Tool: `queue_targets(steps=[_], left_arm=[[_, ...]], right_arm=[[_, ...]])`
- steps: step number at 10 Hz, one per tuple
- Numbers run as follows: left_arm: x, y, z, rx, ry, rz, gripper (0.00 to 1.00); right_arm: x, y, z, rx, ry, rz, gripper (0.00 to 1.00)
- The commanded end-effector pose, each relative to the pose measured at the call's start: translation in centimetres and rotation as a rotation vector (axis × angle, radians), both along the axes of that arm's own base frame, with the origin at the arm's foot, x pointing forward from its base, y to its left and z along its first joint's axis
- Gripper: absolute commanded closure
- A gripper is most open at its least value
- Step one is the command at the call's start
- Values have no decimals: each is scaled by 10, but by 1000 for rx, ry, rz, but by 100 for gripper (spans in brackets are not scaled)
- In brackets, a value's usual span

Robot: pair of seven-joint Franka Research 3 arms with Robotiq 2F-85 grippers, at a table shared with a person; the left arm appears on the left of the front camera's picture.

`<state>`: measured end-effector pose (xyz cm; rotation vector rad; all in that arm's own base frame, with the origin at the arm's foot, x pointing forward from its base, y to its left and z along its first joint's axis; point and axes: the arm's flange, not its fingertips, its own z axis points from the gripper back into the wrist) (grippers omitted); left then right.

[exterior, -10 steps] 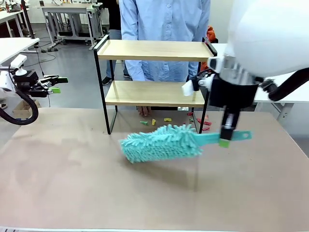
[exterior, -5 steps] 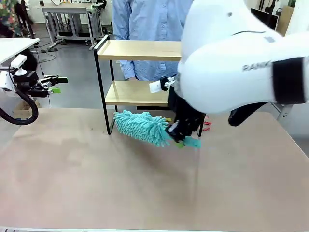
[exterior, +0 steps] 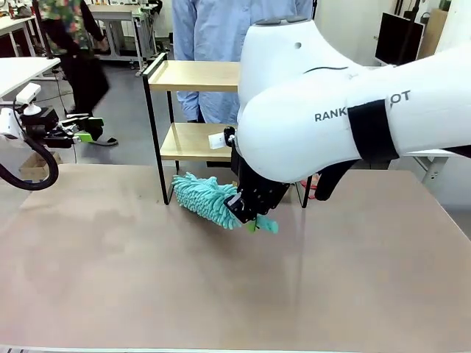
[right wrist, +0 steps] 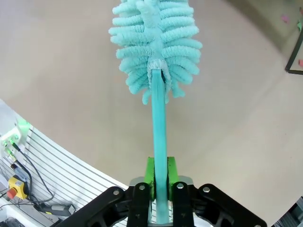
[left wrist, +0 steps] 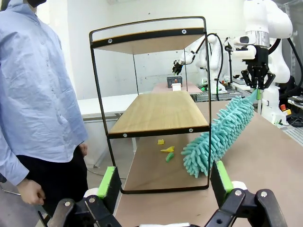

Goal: Clean the shelf.
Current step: Clean the specific section of the Shelf indicated by the human with the Duster.

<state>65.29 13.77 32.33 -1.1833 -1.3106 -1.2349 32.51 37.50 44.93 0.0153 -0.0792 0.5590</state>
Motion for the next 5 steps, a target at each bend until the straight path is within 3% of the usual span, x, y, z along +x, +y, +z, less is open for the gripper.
queue_targets(steps=[1, 3, 5], left_arm=[[-2, -2, 4, -2, -15, 6, 0], [-2, -2, 4, -2, -15, 6, 0], [-2, -2, 4, -2, -15, 6, 0]], right_arm=[[-6, -9, 7, 4, -27, -4, 87], [-1, -1, 3, 2, -7, -1, 87], [3, 32, 0, -53, -109, -192, 87]])
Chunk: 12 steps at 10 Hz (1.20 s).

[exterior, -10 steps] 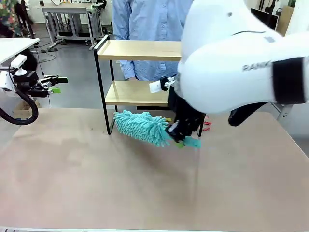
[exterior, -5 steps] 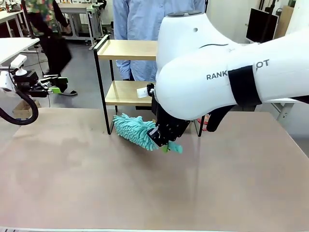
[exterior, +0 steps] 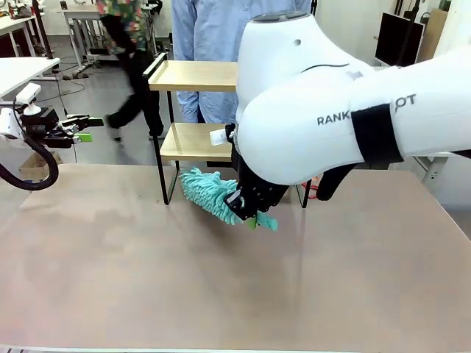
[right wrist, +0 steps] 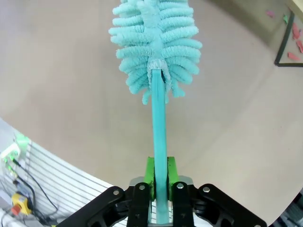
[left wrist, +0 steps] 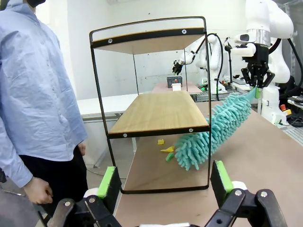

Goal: Clean the shelf.
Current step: Clean the specific section of the Shelf indicated by the human with the Duster.

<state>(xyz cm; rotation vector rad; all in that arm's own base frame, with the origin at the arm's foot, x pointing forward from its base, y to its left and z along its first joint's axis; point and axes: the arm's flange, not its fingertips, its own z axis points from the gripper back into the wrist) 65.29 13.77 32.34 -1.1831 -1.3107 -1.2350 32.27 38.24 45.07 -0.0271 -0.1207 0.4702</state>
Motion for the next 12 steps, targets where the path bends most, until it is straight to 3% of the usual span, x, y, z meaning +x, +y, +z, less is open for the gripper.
queue_targets(steps=[1, 3, 7, 12], left_arm=[[-2, -2, 4, -2, -15, 6, 0], [-2, -2, 4, -2, -15, 6, 0], [-2, -2, 4, -2, -15, 6, 0], [-2, -2, 4, -2, -15, 6, 0]], right_arm=[[8, 40, -10, -15, -80, -173, 87], [2, 71, -19, 29, -164, -240, 87], [33, 114, -51, 95, -235, -344, 87], [68, 138, -71, 150, -249, -395, 87]])
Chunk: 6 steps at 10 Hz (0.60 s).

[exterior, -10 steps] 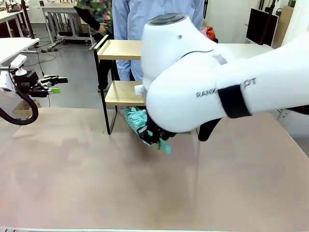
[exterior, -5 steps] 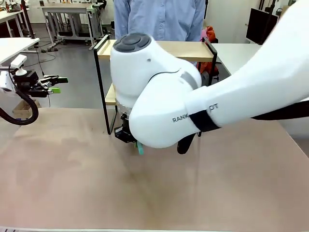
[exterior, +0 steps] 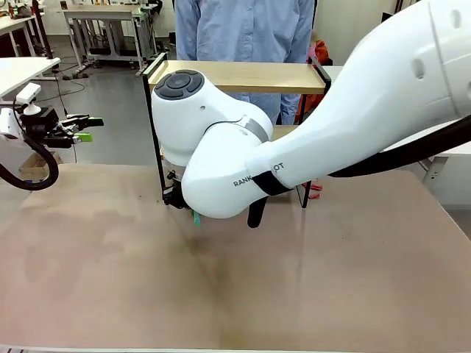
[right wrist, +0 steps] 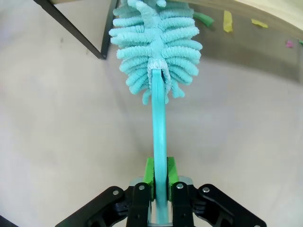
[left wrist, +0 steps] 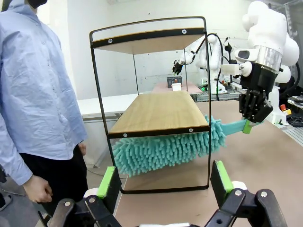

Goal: Clean the shelf.
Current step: Clean the specific section of the Shelf indicated by the human with the Duster.

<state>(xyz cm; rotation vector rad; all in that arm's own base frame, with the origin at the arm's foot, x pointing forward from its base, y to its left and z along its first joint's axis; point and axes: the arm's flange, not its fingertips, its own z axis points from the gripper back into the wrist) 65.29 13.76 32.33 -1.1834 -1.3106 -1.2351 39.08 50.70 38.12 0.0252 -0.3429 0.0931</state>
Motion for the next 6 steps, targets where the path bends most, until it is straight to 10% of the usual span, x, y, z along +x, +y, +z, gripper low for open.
queue_targets(steps=[1, 6], left_arm=[[-2, -2, 4, -2, -15, 6, 0], [-2, -2, 4, -2, -15, 6, 0]], right_arm=[[6, 15, -7, 34, -12, -23, 87], [16, 12, -41, 141, 170, 1, 87]])
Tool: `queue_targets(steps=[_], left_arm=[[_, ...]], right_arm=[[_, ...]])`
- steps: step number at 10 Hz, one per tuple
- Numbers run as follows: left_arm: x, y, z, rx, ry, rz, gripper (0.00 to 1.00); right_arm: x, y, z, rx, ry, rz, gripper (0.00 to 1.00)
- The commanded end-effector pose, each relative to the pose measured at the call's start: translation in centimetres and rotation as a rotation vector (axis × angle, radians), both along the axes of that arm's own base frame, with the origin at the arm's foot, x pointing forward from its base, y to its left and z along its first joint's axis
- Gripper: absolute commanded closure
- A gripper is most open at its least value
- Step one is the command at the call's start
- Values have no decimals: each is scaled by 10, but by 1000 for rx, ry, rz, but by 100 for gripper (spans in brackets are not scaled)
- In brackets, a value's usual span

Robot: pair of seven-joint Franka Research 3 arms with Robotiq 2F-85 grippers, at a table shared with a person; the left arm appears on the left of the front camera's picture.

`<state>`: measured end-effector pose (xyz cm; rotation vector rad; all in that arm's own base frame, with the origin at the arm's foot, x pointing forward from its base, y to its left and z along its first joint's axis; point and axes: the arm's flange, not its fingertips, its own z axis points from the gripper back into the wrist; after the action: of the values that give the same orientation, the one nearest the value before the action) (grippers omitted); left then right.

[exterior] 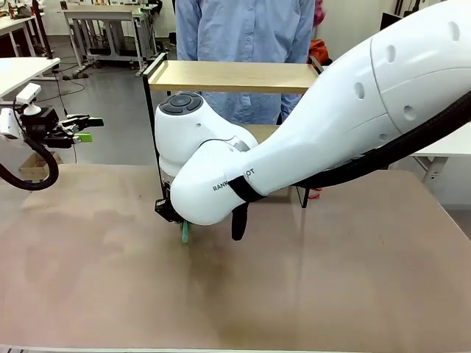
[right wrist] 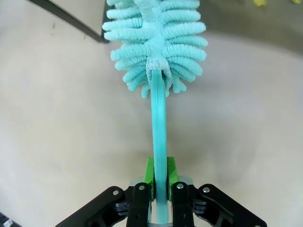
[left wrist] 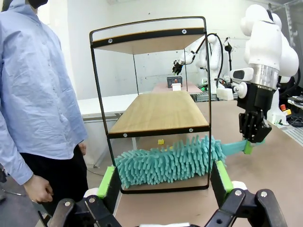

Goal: Clean the shelf.
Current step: Clean the specific section of the Shelf indicated by the human with the Duster.

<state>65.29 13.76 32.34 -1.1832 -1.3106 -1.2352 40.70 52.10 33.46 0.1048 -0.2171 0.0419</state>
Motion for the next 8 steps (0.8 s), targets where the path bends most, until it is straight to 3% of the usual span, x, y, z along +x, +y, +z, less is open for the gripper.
queue_targets(steps=[1, 5, 8], left_arm=[[-2, -2, 4, -2, -15, 6, 0], [-2, -2, 4, -2, -15, 6, 0], [-2, -2, 4, -2, -15, 6, 0]], right_arm=[[-1, -2, 6, -37, -34, -1, 87], [1, -2, 1, -15, -10, -2, 87], [5, -60, 8, -7, -12, -148, 87]])
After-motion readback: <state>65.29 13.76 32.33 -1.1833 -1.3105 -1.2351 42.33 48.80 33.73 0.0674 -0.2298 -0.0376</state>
